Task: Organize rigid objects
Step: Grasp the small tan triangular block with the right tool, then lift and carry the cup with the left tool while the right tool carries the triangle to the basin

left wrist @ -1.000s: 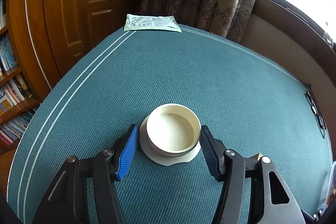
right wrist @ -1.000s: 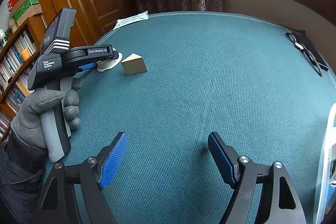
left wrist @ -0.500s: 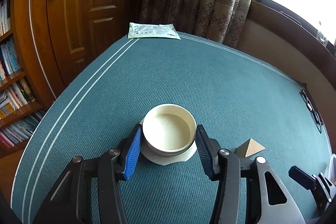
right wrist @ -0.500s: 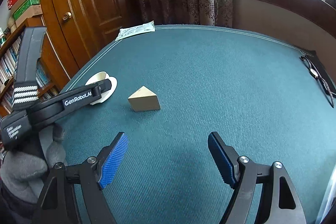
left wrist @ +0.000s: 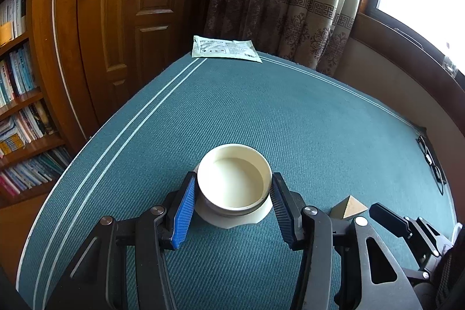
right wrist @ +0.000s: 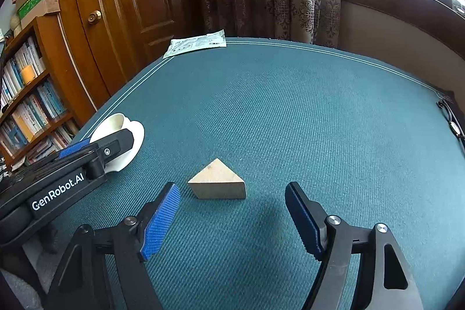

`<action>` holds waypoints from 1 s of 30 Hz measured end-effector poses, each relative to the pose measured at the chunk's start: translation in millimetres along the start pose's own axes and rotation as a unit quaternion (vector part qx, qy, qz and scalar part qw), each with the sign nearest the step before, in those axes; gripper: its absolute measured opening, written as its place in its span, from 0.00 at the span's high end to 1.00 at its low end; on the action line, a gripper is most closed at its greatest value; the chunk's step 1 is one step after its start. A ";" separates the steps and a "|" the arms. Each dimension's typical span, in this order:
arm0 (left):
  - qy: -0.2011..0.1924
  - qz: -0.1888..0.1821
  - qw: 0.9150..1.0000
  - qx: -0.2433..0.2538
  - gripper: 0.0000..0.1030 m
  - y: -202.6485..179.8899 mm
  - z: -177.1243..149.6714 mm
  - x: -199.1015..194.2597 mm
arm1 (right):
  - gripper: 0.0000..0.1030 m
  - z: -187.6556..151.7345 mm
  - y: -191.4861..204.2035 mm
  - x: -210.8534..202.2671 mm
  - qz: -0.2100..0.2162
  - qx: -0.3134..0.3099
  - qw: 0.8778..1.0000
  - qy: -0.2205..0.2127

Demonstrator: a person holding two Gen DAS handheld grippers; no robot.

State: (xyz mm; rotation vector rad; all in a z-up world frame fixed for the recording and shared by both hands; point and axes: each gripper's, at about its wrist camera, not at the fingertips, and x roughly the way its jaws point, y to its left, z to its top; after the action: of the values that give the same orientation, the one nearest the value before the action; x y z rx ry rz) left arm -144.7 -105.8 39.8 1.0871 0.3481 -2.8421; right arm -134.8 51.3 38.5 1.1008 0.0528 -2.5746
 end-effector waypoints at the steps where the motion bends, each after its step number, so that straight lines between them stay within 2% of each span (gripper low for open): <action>1: 0.001 0.000 1.000 0.001 0.50 -0.4 0.0 0.4 | 0.32 0.8 0.7 2.5 0.000 0.000 1.000 0.003; 3: 0.001 0.000 1.000 0.002 0.50 -1.0 0.4 1.5 | 0.42 1.6 1.4 7.7 0.003 0.000 1.000 0.010; 9: 0.002 -0.002 1.000 0.006 0.50 -3.0 -2.6 1.3 | 0.59 0.8 4.5 8.9 0.009 -0.008 1.000 0.014; 16: 0.000 -0.009 1.000 0.018 0.50 -11.7 -6.5 -3.1 | 0.59 -6.4 1.4 -0.6 0.007 -0.008 1.000 0.017; 30: -0.005 -0.040 0.997 0.064 0.50 -46.2 -19.7 -19.4 | 0.59 -40.4 -36.9 -49.6 -0.010 0.041 0.999 0.016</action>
State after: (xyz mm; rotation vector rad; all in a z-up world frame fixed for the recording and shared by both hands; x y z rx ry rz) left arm -124.6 -56.4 46.9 1.1034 0.2151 -2.9769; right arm -86.8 107.3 41.8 1.1767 -0.0355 -2.5977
